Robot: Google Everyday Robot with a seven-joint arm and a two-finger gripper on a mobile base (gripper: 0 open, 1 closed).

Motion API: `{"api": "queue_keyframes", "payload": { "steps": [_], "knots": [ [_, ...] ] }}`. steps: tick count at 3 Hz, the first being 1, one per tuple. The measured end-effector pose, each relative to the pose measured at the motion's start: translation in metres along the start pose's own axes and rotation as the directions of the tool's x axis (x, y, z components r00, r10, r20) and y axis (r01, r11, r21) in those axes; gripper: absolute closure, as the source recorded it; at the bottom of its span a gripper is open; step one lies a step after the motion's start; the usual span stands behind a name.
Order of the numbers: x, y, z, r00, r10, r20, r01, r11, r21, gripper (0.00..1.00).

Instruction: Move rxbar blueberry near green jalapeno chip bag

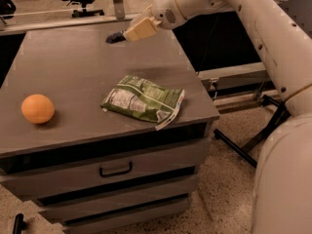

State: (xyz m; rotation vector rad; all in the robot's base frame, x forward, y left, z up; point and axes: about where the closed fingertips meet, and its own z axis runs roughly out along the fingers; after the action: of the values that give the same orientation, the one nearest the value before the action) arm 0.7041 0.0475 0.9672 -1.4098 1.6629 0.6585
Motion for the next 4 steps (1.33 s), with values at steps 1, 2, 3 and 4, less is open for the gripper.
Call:
{"api": "queue_keyframes", "payload": {
  "steps": [1, 2, 3, 4],
  "knots": [
    [0.000, 0.001, 0.003, 1.000, 0.000, -0.001, 0.000, 1.0000, -0.006, 0.00],
    [0.000, 0.001, 0.003, 1.000, 0.000, -0.001, 0.000, 1.0000, -0.006, 0.00],
    [-0.002, 0.000, -0.008, 1.000, -0.005, 0.006, 0.005, 0.9995, 0.031, 0.00],
    [-0.008, 0.002, -0.044, 1.000, 0.003, 0.028, -0.006, 0.9942, 0.108, 0.00]
  ]
}}
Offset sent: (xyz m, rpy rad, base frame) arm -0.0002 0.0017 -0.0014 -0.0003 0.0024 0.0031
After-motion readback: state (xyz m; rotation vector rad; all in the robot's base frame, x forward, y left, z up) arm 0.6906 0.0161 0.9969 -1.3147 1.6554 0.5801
